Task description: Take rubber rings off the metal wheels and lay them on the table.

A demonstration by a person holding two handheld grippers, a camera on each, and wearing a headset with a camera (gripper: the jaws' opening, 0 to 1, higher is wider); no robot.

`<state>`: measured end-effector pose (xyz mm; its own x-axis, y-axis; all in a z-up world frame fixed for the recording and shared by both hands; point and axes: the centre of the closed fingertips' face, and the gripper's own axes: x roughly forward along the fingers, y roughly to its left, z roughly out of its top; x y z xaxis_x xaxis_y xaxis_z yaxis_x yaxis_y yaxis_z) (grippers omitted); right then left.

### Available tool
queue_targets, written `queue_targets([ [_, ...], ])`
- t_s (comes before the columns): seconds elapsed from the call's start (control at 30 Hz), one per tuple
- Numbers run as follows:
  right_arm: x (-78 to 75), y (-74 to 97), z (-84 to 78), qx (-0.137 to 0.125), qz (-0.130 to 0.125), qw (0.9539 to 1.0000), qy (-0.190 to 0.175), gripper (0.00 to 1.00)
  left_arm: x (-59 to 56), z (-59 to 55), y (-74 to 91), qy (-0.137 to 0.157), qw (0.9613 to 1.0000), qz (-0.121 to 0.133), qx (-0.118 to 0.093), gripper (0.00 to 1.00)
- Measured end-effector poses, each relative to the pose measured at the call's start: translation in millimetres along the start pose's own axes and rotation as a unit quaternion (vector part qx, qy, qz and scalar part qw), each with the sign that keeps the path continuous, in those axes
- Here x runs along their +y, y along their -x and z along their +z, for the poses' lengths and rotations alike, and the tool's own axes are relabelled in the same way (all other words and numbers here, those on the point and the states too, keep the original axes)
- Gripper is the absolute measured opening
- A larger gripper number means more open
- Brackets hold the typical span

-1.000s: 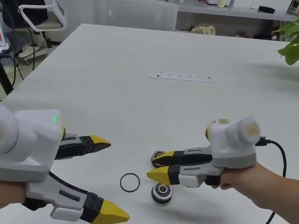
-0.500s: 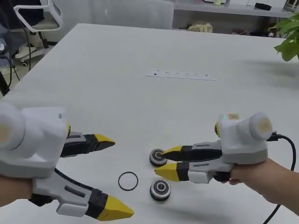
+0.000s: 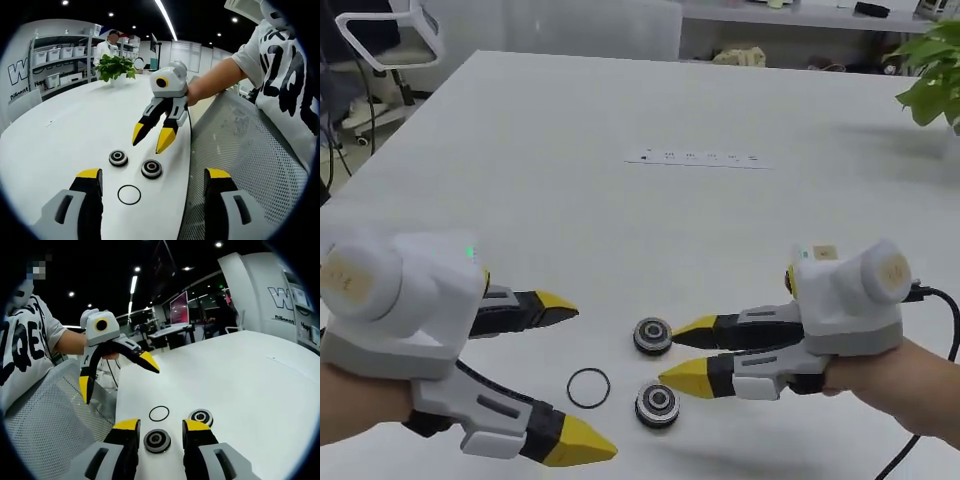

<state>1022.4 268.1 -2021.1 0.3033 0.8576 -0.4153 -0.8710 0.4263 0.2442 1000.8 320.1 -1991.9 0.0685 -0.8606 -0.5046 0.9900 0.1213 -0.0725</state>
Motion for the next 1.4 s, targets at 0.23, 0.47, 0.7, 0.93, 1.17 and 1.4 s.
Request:
queue_targets([
  [0.23,-0.4,4.7,-6.4,0.015,0.000,0.9998,0.012,0.33,1.9,-0.2,-3.1,-0.004,1.0000,-0.002,0.005,0.78],
  [0.47,0.4,6.6,-12.8,0.025,0.002,0.9994,0.022,0.32,3.0,-1.6,-9.0,-0.007,0.9999,-0.008,0.011,0.74],
  [0.7,3.4,5.0,-18.6,0.036,0.007,0.9989,0.029,0.32,1.8,-1.4,-15.1,-0.013,0.9997,-0.014,0.017,0.70],
  [0.93,5.6,3.1,-21.4,0.042,0.011,0.9985,0.034,0.32,3.4,-1.6,-21.2,-0.011,0.9997,-0.014,0.017,0.68],
  [1.17,2.3,2.2,-28.3,0.051,0.009,0.9980,0.036,0.32,3.7,-5.1,-26.0,-0.015,0.9994,-0.019,0.023,0.68],
  [1.4,2.8,0.7,-39.7,0.069,0.011,0.9966,0.043,0.31,2.2,-6.7,-34.3,-0.017,0.9991,-0.026,0.027,0.65],
])
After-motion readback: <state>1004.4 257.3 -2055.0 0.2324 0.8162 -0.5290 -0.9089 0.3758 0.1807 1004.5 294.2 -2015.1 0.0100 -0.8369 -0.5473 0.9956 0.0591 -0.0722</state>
